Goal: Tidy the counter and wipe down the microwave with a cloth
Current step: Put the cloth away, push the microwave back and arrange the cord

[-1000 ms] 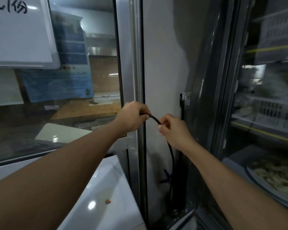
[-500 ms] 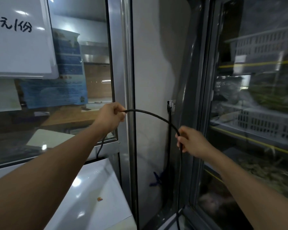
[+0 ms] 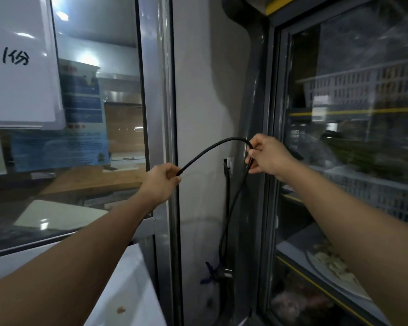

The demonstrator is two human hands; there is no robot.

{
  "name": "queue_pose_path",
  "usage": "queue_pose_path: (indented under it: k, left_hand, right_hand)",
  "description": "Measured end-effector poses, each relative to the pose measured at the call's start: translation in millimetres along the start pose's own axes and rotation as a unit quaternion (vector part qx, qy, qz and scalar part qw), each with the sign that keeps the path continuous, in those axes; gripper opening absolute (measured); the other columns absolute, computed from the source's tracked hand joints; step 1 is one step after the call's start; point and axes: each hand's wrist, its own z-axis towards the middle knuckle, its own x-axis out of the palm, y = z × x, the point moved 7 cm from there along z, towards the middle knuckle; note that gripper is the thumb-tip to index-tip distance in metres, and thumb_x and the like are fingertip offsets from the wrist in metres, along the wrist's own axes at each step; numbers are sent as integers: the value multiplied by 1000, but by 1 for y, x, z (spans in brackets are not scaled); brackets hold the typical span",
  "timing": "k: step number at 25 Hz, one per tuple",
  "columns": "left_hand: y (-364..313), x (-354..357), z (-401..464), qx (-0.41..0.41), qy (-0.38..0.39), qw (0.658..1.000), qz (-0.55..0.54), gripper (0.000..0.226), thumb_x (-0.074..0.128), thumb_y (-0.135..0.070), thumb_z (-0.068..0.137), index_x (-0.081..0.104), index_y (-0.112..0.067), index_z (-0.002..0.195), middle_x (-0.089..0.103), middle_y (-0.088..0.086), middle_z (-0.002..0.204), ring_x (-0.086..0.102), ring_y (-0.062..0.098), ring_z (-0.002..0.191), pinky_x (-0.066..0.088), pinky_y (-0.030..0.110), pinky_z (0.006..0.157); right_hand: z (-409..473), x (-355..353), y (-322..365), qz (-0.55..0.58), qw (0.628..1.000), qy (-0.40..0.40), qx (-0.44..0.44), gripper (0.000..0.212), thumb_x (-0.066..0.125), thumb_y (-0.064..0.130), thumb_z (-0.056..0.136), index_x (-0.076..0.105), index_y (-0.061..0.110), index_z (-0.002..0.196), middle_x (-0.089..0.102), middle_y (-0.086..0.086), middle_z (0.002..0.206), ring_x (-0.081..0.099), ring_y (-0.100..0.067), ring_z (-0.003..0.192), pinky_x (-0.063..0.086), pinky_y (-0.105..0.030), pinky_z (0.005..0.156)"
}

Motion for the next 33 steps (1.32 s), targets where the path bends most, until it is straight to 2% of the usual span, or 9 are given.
queue_pose_path:
  k: [4,8,14,16,19,21,25,29,33]
  left_hand:
    - [-10,10,-2,28,-15,998,54,46,65,-19,86,49,-15,130,57,3,125,54,16,109,39,23,88]
    - [-10,23,-12,48,-76,994,67,50,69,-24,83,48,-18,128,48,1,125,50,14,112,38,23,91]
    - [30,89,-20,-65,77,988,-116,47,67,-19,85,45,-16,126,60,-2,109,57,16,108,47,35,96]
    - [42,99,-19,-94,70,983,-141,43,62,-17,88,42,-17,126,64,-2,100,60,14,98,49,29,86]
    - [52,90,-18,-112,-13,985,-132,27,60,-10,89,47,-13,113,59,-1,75,59,11,77,42,16,62]
    - [59,70,-19,-119,-75,981,-133,24,62,-7,87,47,-10,105,60,3,70,62,17,76,46,22,66]
    - [69,28,-16,-134,-114,980,-94,41,69,-12,82,45,-14,115,67,12,87,66,21,84,51,33,77]
    - [69,9,0,-128,-69,989,-35,53,69,-11,83,48,-17,131,58,5,113,66,22,86,54,43,84]
    - [70,17,22,-121,12,992,-18,49,65,-9,85,50,-15,131,56,1,120,66,17,80,53,32,79]
  right_hand:
    - [22,-2,19,27,1000,-12,4,25,42,3,98,46,15,77,58,-16,87,57,-17,66,57,-34,61]
    - [39,4,29,44,999,-29,3,17,45,5,97,49,12,83,58,-17,92,58,-16,66,55,-30,53]
    - [61,16,29,109,992,-62,12,24,46,3,96,47,15,75,59,-14,83,61,-20,71,56,-32,53]
    - [65,19,27,113,991,-67,14,25,46,4,96,47,16,75,59,-12,83,61,-20,71,55,-30,51]
    - [68,18,20,108,991,-78,12,24,46,4,96,48,18,76,60,-11,88,63,-18,75,54,-27,50]
    - [69,17,12,114,990,-79,18,23,47,5,96,48,18,77,59,-10,90,64,-18,78,55,-27,54]
    - [68,19,-5,149,986,-71,24,19,46,7,97,48,18,81,59,-10,89,65,-19,83,55,-27,54]
    - [65,19,-13,170,983,-65,13,20,46,8,97,49,20,81,61,-8,85,65,-17,79,56,-26,55]
    - [57,16,-18,171,983,-66,12,21,45,7,98,49,19,80,61,-9,84,64,-18,76,58,-30,60]
